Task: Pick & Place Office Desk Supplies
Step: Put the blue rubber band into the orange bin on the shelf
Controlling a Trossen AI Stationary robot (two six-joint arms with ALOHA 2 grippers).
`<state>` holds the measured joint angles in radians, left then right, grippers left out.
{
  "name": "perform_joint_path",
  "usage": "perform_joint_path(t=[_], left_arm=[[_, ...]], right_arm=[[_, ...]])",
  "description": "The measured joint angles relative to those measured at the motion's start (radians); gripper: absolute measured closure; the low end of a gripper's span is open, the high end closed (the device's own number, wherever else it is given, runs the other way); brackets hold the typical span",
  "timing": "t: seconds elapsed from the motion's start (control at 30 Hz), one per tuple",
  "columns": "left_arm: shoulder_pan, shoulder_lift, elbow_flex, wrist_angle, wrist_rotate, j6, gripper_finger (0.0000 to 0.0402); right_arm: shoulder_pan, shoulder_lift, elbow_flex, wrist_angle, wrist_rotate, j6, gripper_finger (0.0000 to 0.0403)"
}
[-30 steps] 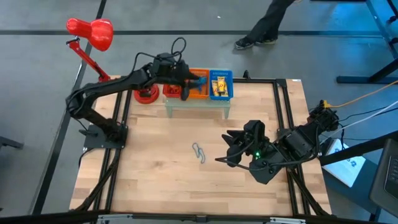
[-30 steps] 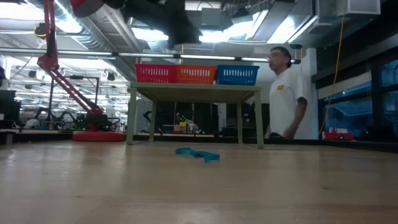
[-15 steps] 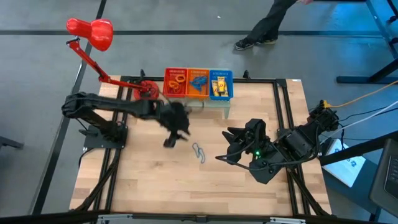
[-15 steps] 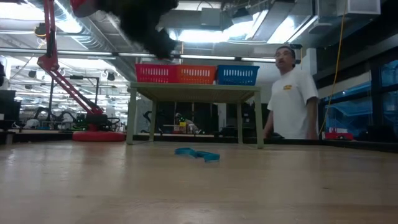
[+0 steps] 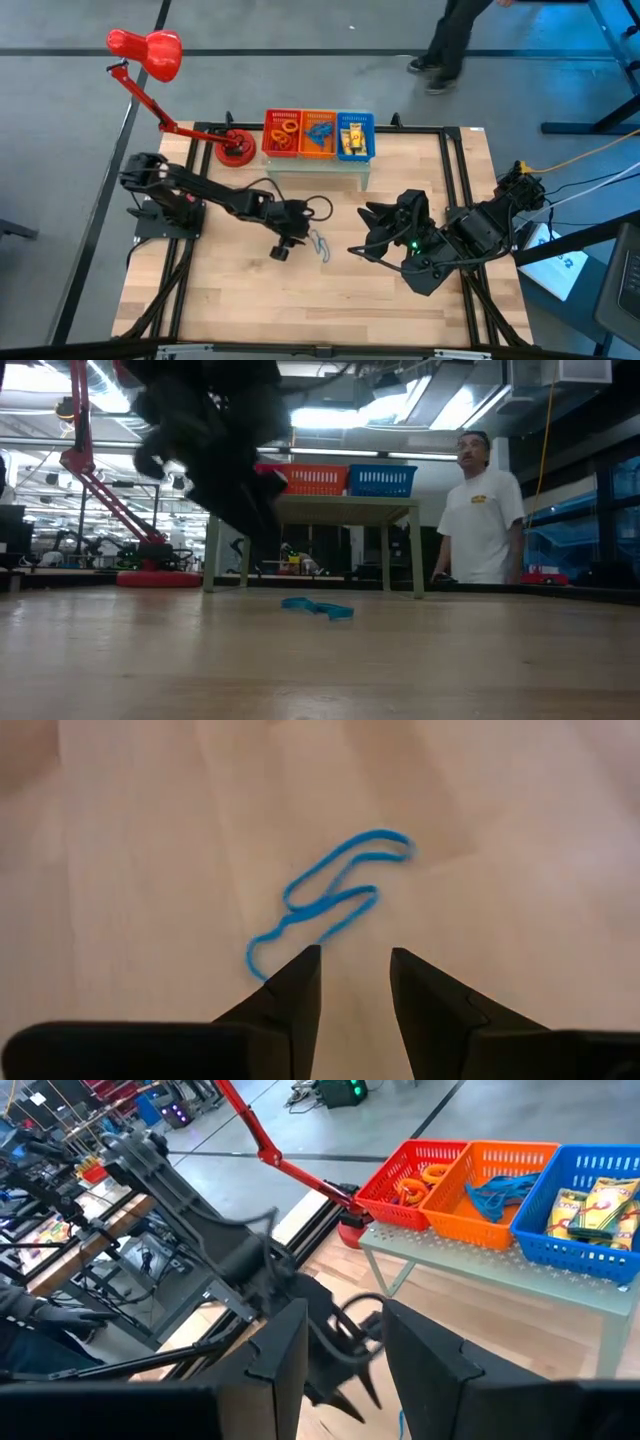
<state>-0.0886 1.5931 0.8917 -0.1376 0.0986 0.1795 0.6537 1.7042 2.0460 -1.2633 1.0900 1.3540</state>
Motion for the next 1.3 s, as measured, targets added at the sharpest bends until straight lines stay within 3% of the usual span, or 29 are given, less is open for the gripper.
perform_joint_path(t=[0.5, 0.8, 0.97, 1.13, 1.3], left_arm=[[-0.001, 0.22, 0.002, 0.182, -0.033, -0.043, 0.0284], [-0.002, 0.221, 0.002, 0.19, -0.032, -0.093, 0.0284], [-0.013, 0.155, 0.0, 0.133, -0.002, -0.113, 0.0284], [-0.024, 0.074, 0.0, 0.146, -0.03, -0.076, 0.0284], [-0.013, 0.104, 0.002, 0.16, -0.037, -0.02, 0.0284]], right_arm=[[0.0, 0.0, 0.0, 0.007, -0.002, 0.004, 0.027], [0.0, 0.0, 0.0, 0.007, -0.012, 0.018, 0.027], [0.0, 0.0, 0.0, 0.006, -0.03, 0.019, 0.027], [0.0, 0.0, 0.0, 0.001, -0.035, 0.019, 0.027], [-0.005, 0.0, 0.0, -0.01, -0.035, 0.018, 0.027]])
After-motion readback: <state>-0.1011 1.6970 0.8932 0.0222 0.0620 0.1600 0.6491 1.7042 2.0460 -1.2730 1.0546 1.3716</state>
